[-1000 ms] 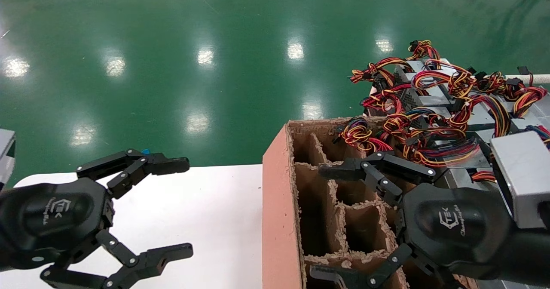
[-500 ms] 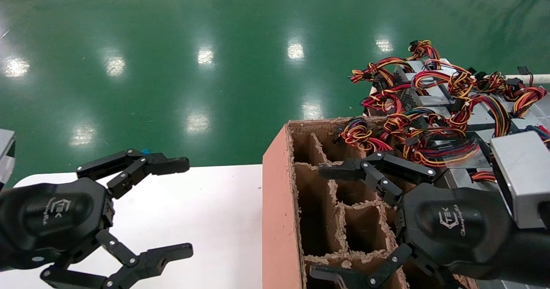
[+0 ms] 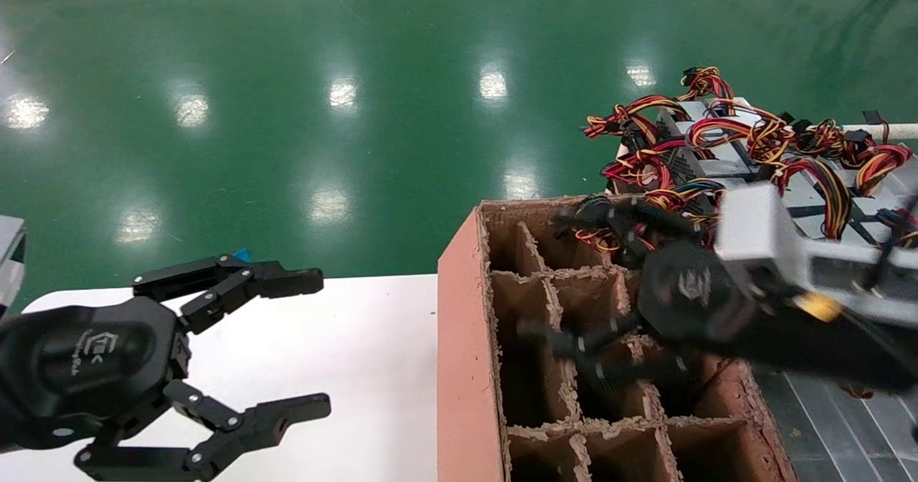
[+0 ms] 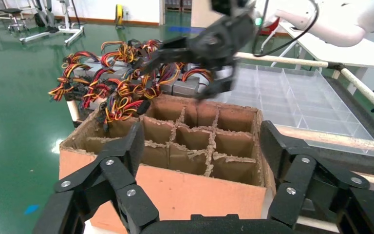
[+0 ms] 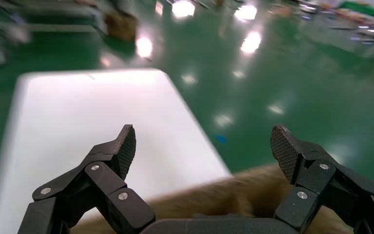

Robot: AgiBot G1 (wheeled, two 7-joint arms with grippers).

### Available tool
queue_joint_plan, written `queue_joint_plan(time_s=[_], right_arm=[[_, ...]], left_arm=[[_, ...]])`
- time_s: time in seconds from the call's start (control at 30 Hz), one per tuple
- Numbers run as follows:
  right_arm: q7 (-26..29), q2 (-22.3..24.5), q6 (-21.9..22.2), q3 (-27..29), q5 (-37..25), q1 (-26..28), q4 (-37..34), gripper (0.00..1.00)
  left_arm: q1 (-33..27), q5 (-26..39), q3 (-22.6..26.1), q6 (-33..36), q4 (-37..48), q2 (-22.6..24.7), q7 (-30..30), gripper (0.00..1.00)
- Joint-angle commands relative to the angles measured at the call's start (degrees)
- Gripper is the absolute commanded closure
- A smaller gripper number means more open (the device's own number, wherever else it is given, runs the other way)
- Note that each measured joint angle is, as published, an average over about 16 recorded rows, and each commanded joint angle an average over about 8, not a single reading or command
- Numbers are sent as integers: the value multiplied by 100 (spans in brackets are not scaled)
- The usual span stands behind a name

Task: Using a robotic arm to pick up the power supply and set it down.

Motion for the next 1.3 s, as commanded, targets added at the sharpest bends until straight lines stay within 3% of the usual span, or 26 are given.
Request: queue_joint_plan(time_s=[0.03,0.37,0.43,0.5,0.67,0.7,0.77,1.0,1.3], right_arm=[[-84,-85,321,-32,-306,110,-7,0],[447,-653,1052,-884,-2559,1407,-328,0],[589,-778,1109,-1042,-2936,1620,-433,5],[706,-901,1149,-1172,-3238,1786,-555,20],[869,-1151,1117,-1466,-3830,2079,-863,82],[892,-1180,1072,-1516,-3909,2128,-913,91],[921,-1210,961,-1606,-4044,2220,-978,100],[1023,-1125,664,-1749,-4258,2368,-950,100],[1087,-1083,665,-1832,-4460,2328,-821,100]], left_arm=[[0,0,0,0,0,0,0,100],[0,0,0,0,0,0,0,100],[0,0,0,0,0,0,0,100],[0,0,0,0,0,0,0,100],[0,0,0,0,0,0,0,100],[0,0,0,0,0,0,0,100],[0,0,0,0,0,0,0,100],[0,0,0,0,0,0,0,100],[0,0,0,0,0,0,0,100]])
